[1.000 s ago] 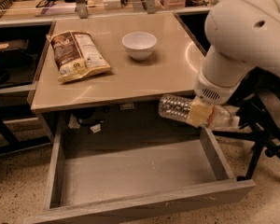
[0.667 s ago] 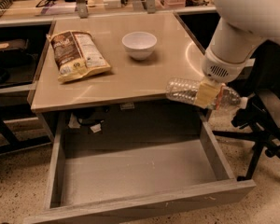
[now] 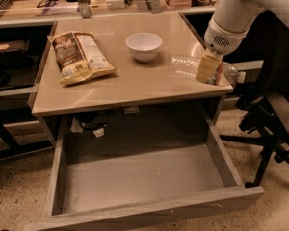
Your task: Pick water bottle from top drawer and place on counter
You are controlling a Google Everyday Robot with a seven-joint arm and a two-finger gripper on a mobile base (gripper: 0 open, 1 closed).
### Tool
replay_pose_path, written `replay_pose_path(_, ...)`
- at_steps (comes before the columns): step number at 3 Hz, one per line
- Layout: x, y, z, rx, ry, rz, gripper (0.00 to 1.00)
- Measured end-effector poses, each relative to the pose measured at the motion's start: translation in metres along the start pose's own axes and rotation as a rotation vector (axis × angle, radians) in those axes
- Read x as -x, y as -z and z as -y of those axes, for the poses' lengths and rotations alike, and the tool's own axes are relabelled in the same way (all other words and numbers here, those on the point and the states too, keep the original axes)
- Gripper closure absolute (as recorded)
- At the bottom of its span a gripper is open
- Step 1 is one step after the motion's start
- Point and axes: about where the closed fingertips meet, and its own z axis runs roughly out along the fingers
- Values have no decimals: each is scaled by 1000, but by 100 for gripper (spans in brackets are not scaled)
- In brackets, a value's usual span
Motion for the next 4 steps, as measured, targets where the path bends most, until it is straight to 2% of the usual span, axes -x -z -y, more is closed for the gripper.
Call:
replay_pose_path(1,8,10,14,-28,-10,33,100)
replay_pose_path(2,9,10,14,-28,-10,33,100)
replay_pose_path(3,11,-5,13,-7,-24,33,100)
replay_pose_path(4,18,-21,24,10,-45,29,100)
